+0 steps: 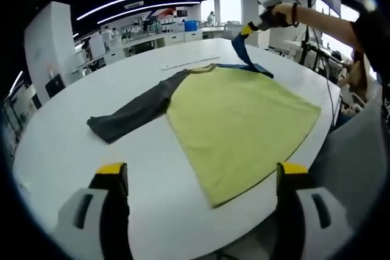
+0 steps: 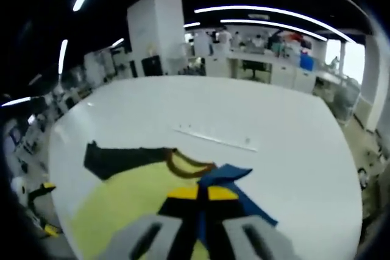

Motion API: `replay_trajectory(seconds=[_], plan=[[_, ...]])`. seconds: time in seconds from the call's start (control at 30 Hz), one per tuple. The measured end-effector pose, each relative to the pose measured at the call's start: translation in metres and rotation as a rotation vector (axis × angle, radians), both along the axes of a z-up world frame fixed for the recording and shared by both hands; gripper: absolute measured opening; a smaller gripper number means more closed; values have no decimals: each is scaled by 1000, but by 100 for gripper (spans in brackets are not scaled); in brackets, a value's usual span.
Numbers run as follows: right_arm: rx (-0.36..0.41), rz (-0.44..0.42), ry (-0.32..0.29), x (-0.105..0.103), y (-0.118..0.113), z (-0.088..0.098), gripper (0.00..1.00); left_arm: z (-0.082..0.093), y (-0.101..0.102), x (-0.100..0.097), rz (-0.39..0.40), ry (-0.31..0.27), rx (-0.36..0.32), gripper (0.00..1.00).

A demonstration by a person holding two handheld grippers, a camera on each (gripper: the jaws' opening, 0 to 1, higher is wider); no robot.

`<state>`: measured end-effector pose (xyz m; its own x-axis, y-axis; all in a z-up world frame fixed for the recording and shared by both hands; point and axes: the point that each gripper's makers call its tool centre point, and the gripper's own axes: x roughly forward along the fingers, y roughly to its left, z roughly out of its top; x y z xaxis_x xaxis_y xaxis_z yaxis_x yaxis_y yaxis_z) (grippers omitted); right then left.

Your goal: Fold the garment on the visible template until the final outline fits inside the template.

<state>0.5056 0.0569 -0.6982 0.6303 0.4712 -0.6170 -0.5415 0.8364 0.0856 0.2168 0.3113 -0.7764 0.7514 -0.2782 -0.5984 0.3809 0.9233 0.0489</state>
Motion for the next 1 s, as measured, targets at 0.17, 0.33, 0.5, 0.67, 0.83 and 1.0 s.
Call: replay_trajectory(seconds=[0.17,0.33,0.5,0.67,0.83,1.0], plan=[[-6,25,1,1,11,0,0,-1,-1,0,-1,2,-2,99],[-17,70,7,0,26,0,0,-2,0,-2,2,7,-4,99],[-28,106,16,-1,40,-3,0,-3,-1,-3,2,10,-3,99],[-31,155,19,-5,57,-3,0,-2,0,-3,9,10,-9,99],[-41,195,19,-4,70,-6,0,-3,0,-3,12,13,-15,99],[-42,229,24,-5,83,-9,0,-3,0,-4,17,13,-17,99]])
